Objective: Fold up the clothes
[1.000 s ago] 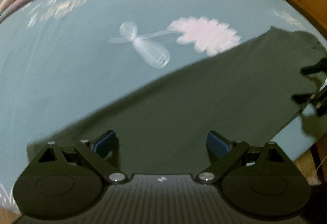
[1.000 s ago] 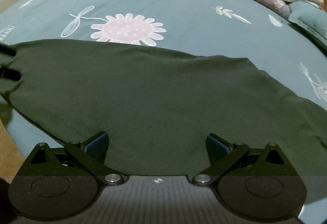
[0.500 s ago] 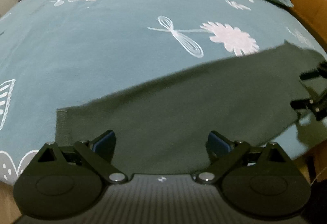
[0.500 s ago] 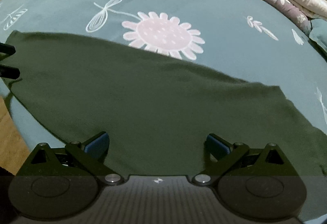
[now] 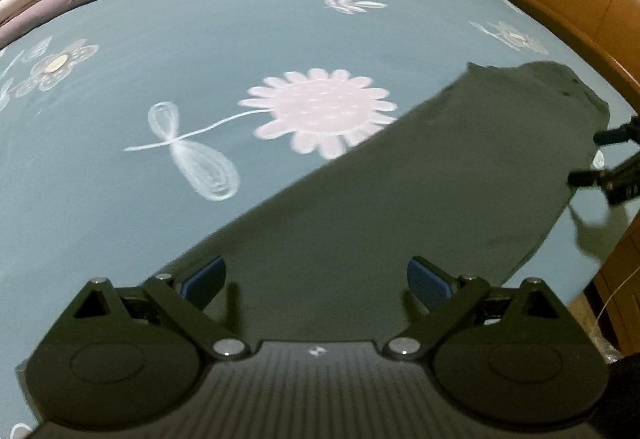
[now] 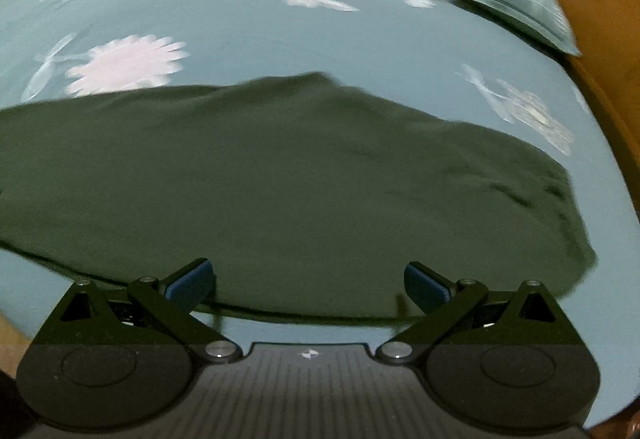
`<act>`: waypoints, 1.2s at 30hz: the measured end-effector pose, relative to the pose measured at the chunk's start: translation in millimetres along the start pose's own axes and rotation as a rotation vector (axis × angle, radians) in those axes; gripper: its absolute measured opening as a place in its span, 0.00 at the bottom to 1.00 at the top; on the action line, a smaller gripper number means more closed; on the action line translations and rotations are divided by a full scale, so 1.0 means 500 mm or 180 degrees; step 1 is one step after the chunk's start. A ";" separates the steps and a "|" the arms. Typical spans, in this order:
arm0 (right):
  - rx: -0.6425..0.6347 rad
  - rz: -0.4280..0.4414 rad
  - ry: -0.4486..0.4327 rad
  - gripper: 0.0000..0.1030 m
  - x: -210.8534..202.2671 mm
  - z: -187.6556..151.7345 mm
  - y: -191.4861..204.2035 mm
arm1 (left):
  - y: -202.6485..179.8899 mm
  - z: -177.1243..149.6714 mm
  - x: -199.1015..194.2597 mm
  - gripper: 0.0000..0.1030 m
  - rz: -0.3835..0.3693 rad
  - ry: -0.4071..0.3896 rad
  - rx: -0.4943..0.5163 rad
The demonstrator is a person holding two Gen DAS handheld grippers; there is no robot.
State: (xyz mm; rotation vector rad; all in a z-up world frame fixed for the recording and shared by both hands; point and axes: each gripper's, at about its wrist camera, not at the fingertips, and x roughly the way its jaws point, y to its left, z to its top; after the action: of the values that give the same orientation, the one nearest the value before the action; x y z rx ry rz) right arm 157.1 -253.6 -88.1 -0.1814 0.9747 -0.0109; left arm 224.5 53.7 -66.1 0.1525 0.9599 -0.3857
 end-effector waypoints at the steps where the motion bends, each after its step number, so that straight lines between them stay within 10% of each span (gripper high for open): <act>1: 0.0048 -0.0009 -0.0046 1.00 0.001 -0.002 -0.025 | -0.013 0.005 0.003 0.95 0.0018 0.0005 -0.0003; 16: 0.0821 0.0728 -0.0452 1.00 0.152 0.027 -0.351 | -0.167 0.041 0.039 0.95 0.0446 0.0283 -0.0267; 36: 0.0695 0.0393 -0.0660 1.00 0.147 0.034 -0.425 | -0.186 0.054 0.088 0.95 0.0410 0.0459 -0.0529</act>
State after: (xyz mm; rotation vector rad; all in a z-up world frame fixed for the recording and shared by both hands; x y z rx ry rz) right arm 227.7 -466.9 -105.9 0.0778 0.7699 0.0146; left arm 231.7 -50.8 -82.8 0.0910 1.1133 -0.1769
